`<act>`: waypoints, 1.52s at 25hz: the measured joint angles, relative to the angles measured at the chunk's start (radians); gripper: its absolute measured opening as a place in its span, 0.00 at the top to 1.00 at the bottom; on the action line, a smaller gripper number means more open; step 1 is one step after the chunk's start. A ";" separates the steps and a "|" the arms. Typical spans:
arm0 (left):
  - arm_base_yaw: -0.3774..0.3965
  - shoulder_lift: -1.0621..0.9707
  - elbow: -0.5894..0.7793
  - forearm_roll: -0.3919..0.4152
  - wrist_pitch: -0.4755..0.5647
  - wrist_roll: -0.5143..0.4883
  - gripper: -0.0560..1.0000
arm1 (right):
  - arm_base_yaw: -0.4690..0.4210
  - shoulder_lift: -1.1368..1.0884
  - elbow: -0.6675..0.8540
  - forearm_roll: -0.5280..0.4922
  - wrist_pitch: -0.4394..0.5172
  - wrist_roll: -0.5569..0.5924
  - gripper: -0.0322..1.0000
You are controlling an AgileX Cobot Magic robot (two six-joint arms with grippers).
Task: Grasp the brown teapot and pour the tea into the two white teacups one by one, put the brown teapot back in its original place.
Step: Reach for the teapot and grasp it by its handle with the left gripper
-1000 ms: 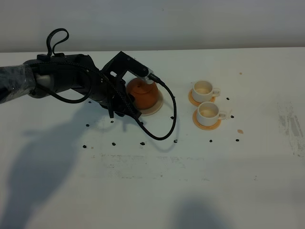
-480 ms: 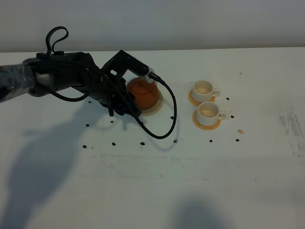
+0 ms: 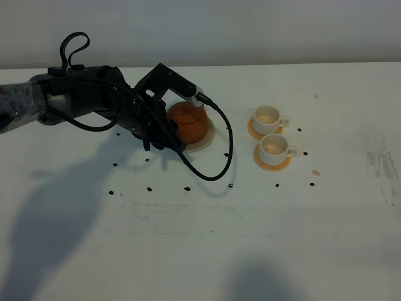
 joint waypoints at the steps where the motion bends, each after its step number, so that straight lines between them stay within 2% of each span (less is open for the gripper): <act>1: 0.000 0.000 0.000 0.000 -0.007 0.000 0.56 | 0.000 0.000 0.000 0.000 0.000 0.000 0.50; 7: 0.000 0.001 -0.001 0.002 -0.020 0.000 0.56 | 0.000 0.000 0.000 0.000 0.000 0.000 0.50; 14: 0.000 0.031 -0.050 0.002 0.015 0.000 0.56 | 0.000 0.000 0.000 0.000 0.000 0.000 0.50; 29: 0.000 0.036 -0.056 0.002 0.048 0.000 0.56 | 0.000 0.000 0.000 0.000 0.000 0.000 0.50; 38: 0.000 0.037 -0.056 0.003 0.045 0.000 0.61 | 0.000 0.000 0.000 0.000 0.000 0.000 0.50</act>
